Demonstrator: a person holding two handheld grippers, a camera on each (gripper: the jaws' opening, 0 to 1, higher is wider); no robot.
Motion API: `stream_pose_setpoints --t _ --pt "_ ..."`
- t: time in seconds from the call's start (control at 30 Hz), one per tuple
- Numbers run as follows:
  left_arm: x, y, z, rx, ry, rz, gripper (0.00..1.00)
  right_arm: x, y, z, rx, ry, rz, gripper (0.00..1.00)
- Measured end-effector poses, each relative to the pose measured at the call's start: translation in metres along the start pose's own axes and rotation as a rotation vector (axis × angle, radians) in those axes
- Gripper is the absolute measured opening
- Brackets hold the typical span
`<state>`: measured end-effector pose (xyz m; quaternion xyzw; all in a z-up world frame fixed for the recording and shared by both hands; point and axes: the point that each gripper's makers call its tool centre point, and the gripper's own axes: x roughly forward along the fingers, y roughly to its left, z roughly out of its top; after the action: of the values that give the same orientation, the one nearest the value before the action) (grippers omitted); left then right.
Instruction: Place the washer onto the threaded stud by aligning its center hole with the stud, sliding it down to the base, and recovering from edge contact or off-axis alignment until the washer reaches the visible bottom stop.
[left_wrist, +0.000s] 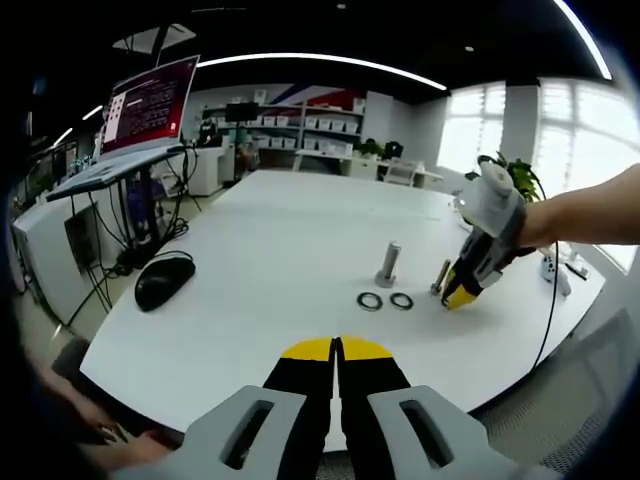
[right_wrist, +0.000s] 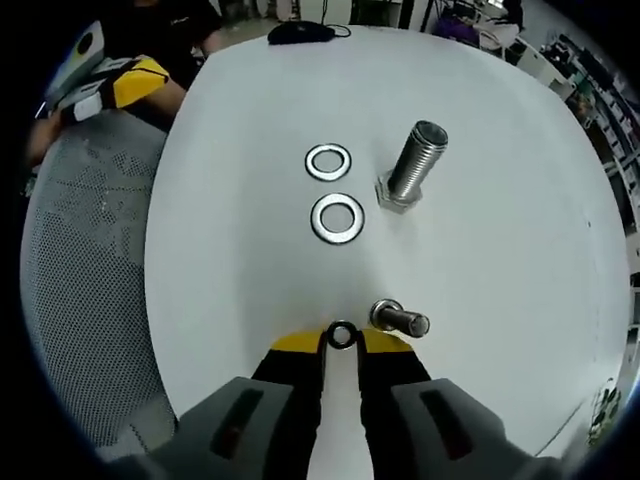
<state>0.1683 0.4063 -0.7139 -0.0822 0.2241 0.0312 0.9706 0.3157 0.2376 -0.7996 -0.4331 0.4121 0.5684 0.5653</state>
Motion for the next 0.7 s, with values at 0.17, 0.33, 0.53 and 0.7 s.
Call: stream_pose_setpoints --t 0.17,0.33,0.53,0.7 --pt "0.0001 0.0001 -0.0005 0.001 0.003 0.0 0.0 0.0 -0.0006 0.0006 0.036 -0.025 0.009 0.14" --pt "0.0001 0.0001 -0.0007 0.002 0.005 0.0 0.0 0.0003 -0.0002 0.0009 0.039 -0.036 -0.004 0.14" --pt "0.0001 -0.0001 -0.0009 0.002 0.006 -0.001 0.0 0.0004 -0.0002 0.0017 0.053 -0.025 0.006 0.15" --pt "0.0002 0.0002 -0.001 0.003 0.007 0.0 0.0 0.0007 0.0021 0.0014 0.036 -0.01 -0.016 0.15"
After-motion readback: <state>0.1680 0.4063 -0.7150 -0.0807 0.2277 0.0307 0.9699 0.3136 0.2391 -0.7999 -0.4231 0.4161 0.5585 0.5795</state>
